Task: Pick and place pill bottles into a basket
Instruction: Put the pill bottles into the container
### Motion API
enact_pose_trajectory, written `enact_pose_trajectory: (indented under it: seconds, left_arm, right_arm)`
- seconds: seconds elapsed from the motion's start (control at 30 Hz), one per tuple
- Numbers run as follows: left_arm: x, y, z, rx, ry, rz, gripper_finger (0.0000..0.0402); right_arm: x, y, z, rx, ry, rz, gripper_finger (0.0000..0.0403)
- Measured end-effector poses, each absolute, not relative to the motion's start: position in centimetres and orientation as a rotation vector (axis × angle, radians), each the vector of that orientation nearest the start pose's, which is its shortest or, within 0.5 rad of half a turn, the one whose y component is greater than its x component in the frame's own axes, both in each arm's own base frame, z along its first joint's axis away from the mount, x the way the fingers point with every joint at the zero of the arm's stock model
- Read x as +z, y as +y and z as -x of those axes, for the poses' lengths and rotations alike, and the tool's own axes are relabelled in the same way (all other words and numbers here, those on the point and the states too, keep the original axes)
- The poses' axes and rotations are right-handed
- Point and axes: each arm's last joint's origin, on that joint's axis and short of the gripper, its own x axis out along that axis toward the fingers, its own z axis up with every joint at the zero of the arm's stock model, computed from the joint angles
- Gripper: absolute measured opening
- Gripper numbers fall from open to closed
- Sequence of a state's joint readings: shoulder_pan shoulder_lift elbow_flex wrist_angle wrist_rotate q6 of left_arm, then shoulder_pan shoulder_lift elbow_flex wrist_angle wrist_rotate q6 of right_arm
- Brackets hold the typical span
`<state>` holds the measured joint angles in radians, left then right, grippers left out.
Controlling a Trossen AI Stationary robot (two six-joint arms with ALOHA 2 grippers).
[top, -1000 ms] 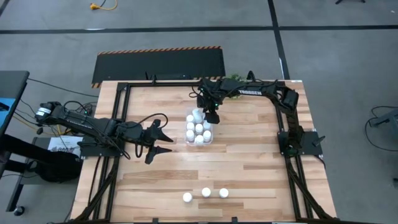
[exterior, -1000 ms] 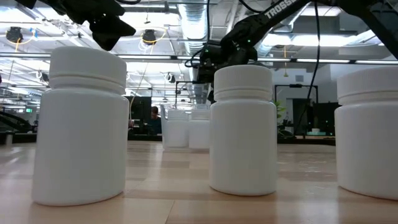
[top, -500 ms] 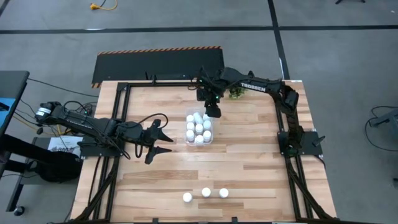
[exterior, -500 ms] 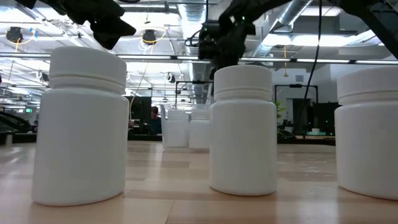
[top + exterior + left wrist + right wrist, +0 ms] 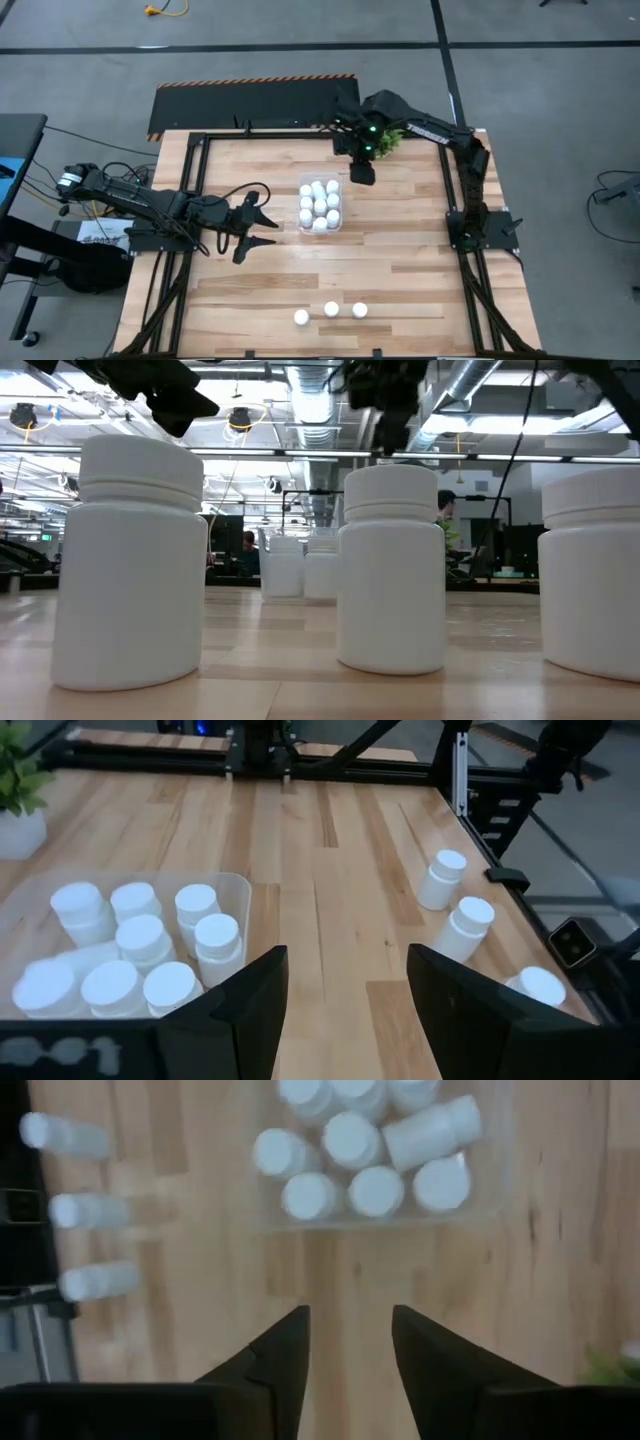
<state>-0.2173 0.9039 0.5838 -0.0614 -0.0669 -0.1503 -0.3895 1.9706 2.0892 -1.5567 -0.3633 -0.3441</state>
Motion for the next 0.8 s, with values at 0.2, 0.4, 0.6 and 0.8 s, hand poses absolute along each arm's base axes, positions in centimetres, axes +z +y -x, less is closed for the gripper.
enact_pose_trajectory:
  seconds: [0.2,0.4,0.6,0.8]
  left_arm:
    - [25.7,-4.1,-19.4,-0.142,0.361,-0.018,0.0194]
    - [25.8,-4.1,-19.5,-0.141,0.348,-0.004,0.0194]
    - [24.9,-4.6,-20.7,-0.218,0.372,0.041,0.0194]
    - [23.0,-5.5,-22.4,-0.244,0.445,0.075,0.0194]
  right_arm:
    - [38.0,-9.7,-31.7,0.166,1.247,-0.275,0.0122]
    - [40.0,-5.4,-28.0,0.142,1.176,-0.259,0.0123]
    - [38.7,-1.4,-24.6,0.092,1.057,-0.176,0.0121]
    - [34.2,2.0,-22.2,0.039,0.883,-0.139,0.0121]
